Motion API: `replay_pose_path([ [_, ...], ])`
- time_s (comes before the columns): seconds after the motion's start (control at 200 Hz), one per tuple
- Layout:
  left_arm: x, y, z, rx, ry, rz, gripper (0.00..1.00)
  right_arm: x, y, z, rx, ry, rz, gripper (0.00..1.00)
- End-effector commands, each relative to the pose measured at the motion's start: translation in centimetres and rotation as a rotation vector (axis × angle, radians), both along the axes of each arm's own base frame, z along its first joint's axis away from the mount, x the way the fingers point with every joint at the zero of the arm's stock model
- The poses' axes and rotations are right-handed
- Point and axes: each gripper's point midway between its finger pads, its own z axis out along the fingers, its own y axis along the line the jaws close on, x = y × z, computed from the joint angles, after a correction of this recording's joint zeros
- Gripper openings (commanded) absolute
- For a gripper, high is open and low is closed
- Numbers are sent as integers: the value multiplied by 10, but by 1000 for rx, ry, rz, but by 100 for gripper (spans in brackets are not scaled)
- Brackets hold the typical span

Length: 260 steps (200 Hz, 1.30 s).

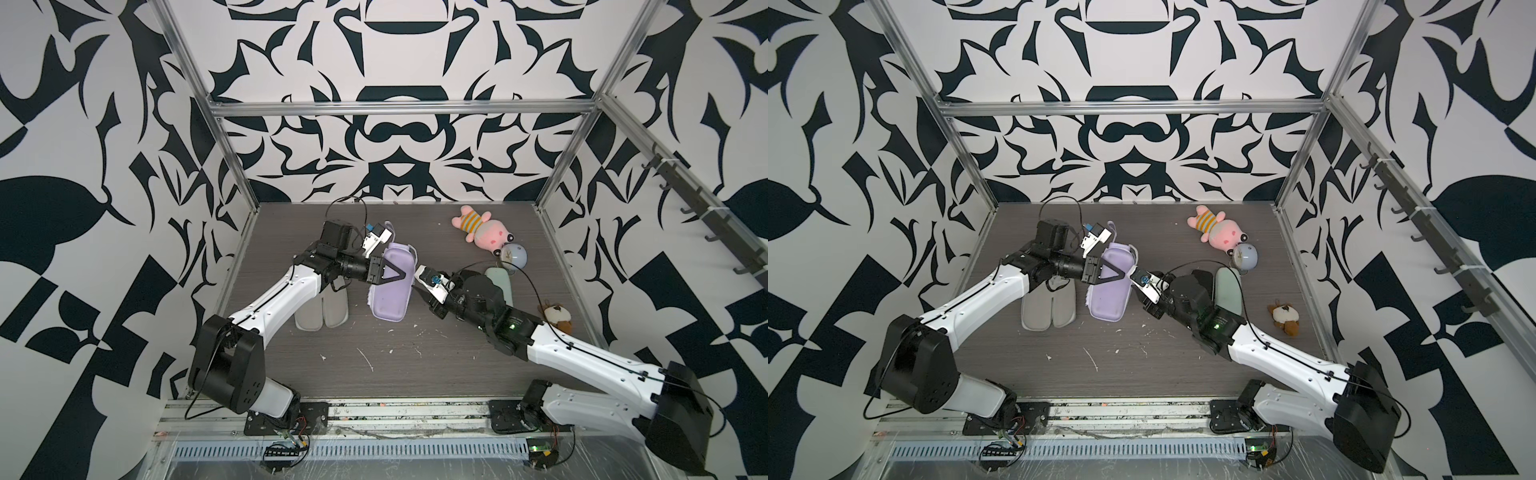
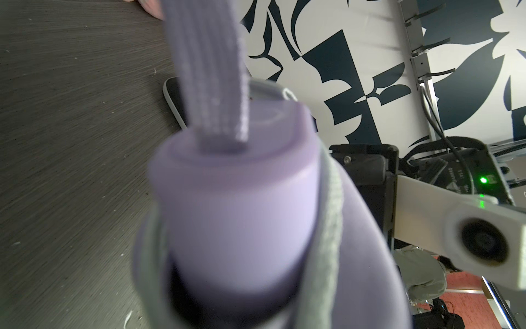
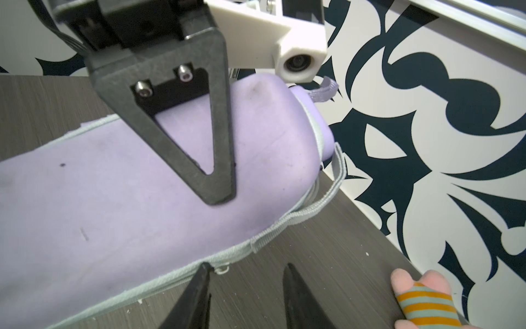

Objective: Put umbrellas into zippered umbrella sleeves
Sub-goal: Zip the zipper on the umbrella sleeve.

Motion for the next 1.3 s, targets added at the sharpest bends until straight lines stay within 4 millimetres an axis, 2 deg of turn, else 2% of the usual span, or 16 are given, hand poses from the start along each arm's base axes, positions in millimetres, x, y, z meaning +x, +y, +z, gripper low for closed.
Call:
replay_pose_path([
  [0.0,-6,-7,22,-50,-32,-54,22,7,5,36,64,-105,-9,38],
  [0.085,-5,-7,21,-47,-28,-52,22,3,7,33,56,-99,13,36],
  [0.165,-3,-7,21,-40,-35,-46,21,-2,6,23,19,-88,22,37],
  [0.38,1,-7,18,-26,-33,-30,19,-7,-13,-1,-24,-48,-40,39],
  [0.49,2,-8,17,-27,-25,-27,19,-10,-13,-3,13,-16,-37,43],
  [0.7,1,-12,14,-23,-11,-32,19,-4,-2,-1,39,-9,-30,43],
  [0.895,-1,-14,13,-24,-8,-37,19,3,7,4,29,-29,-25,38],
  [1.17,-1,-16,7,-15,6,-37,19,9,11,24,84,-56,-41,29],
  [1.21,-1,-16,6,-14,6,-37,19,8,11,27,95,-59,-38,25],
  [1.295,-1,-16,7,-13,2,-33,19,6,14,28,96,-57,-18,10],
])
